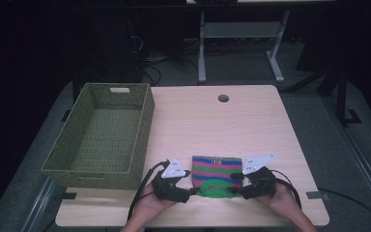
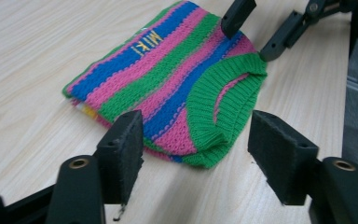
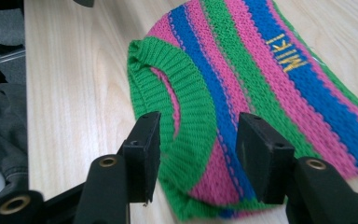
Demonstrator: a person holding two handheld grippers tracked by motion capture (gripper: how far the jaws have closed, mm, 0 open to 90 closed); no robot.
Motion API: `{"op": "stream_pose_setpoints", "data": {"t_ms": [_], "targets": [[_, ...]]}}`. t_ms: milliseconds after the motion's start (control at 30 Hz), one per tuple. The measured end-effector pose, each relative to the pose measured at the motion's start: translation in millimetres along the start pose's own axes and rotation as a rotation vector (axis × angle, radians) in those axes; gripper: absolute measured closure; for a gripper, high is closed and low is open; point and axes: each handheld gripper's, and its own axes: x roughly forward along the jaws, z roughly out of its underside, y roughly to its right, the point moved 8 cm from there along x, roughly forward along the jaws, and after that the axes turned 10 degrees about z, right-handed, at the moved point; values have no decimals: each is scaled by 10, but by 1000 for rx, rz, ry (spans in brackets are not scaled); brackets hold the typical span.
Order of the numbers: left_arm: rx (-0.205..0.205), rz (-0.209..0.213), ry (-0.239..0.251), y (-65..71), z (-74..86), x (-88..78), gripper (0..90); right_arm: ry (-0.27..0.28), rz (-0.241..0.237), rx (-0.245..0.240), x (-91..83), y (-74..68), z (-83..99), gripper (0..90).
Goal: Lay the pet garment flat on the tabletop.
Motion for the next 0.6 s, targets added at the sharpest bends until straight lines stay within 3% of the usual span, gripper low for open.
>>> {"op": "stream_pose_setpoints", "data": {"t_ms": [167,300,467,600], "targets": [[45,45,-37,5,-65,62,472,-14,-22,-17,-45,1,27,568],[73,56,-81,-40,-75,128,509,-20,-36,-29,-57,-13,25,588],[71,80,-117,-91,-35,236,549,-33,-34,-36,-29,-7,36,591],[87,71,-160,-117,8,313,535,-71,-20,-73,33,20,88,581]]}}
